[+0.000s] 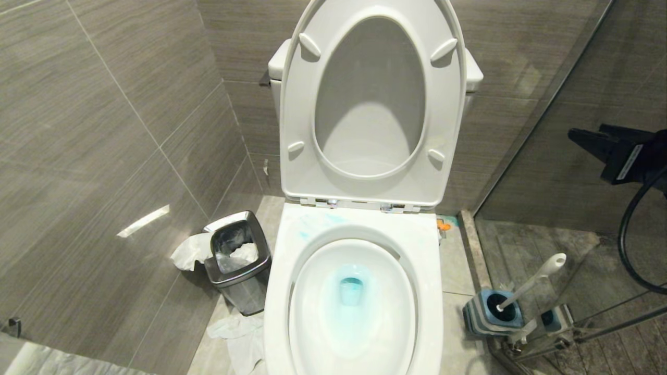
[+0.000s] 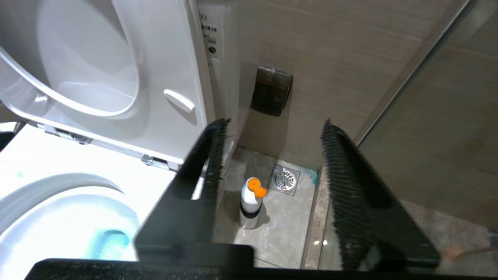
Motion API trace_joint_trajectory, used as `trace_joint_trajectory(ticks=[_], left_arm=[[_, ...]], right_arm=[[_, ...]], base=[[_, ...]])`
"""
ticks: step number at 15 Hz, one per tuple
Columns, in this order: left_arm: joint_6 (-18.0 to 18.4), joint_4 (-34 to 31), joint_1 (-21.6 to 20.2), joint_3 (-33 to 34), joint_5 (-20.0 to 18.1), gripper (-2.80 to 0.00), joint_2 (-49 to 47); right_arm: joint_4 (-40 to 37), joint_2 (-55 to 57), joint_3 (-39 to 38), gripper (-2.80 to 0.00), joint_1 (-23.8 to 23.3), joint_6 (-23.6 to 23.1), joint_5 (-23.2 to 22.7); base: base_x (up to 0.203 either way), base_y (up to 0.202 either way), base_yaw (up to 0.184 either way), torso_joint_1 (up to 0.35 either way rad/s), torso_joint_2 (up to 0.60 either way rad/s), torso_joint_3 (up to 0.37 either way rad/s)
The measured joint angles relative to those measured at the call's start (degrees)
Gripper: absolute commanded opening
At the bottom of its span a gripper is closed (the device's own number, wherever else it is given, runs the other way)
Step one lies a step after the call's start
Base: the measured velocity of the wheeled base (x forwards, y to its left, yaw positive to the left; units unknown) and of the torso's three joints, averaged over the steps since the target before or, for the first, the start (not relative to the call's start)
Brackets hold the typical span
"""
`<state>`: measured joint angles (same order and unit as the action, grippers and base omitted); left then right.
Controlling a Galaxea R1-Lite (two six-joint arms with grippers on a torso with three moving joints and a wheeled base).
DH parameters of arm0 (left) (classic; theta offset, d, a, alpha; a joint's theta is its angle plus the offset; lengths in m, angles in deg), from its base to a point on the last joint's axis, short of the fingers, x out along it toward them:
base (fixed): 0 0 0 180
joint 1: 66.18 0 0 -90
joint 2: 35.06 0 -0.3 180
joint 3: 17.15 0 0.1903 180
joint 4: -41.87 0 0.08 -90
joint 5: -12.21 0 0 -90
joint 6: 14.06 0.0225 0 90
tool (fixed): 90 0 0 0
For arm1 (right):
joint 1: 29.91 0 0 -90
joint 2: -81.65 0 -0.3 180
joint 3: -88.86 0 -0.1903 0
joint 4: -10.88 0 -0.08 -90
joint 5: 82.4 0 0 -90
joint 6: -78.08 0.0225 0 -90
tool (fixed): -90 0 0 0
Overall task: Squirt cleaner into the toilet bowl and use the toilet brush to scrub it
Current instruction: Flush the toilet
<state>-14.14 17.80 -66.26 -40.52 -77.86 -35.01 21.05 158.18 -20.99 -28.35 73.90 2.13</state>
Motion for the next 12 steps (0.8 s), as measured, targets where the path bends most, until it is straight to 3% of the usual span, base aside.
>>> trace_joint_trajectory(ticks=[7, 12], left_arm=[[0.02, 0.02, 0.02, 0.00, -0.02, -2.80, 0.01], [0.02, -0.01, 0.02, 0.00, -0.02, -2.80, 0.02]], right_arm=[[-0.70, -12.11, -8.23, -2.80, 0.04, 0.13, 0.18], [-6.42, -26.22, -14.53, -2.80, 0.06, 0.35, 0.52]], base=[[0.000, 0.000, 0.000, 0.000, 0.00, 0.000], [0.000, 0.000, 0.000, 0.000, 0.00, 0.000]])
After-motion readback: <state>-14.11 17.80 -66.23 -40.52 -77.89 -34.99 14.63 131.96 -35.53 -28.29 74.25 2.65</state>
